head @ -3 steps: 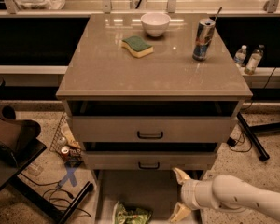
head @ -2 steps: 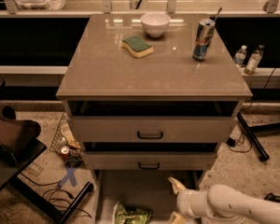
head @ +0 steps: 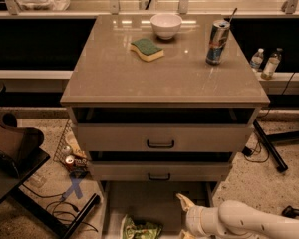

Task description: Pick green jalapeno chip bag from bottom drawer and place on counter

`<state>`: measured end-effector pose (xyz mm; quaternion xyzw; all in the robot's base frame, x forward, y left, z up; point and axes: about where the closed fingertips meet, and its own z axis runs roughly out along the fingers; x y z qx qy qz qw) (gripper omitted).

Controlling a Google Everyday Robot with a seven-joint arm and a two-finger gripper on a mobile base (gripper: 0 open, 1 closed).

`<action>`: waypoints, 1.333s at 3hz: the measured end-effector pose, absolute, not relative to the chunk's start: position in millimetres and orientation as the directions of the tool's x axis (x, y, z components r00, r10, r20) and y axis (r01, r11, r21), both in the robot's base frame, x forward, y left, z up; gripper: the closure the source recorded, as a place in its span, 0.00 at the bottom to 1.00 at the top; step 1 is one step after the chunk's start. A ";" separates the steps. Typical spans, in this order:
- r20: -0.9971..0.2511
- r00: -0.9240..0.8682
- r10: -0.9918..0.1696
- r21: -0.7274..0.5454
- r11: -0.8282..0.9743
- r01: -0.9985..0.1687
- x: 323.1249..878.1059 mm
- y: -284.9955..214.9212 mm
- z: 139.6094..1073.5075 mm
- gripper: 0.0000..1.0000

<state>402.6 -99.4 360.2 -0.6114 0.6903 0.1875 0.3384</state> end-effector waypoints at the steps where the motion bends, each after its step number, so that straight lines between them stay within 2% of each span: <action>1: -0.694 -0.021 -0.719 -0.141 0.165 -0.976 406.3 -83.9 344.4 0.00; 2: -0.709 -0.044 -0.704 -0.084 0.146 -0.986 407.5 -48.8 305.1 0.00; 4: -0.687 -0.025 -0.726 -0.070 0.100 -0.992 408.3 -27.3 278.6 0.00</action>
Offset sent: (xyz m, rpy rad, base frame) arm 0.0103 0.0784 -0.0924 0.0384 0.1166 0.0458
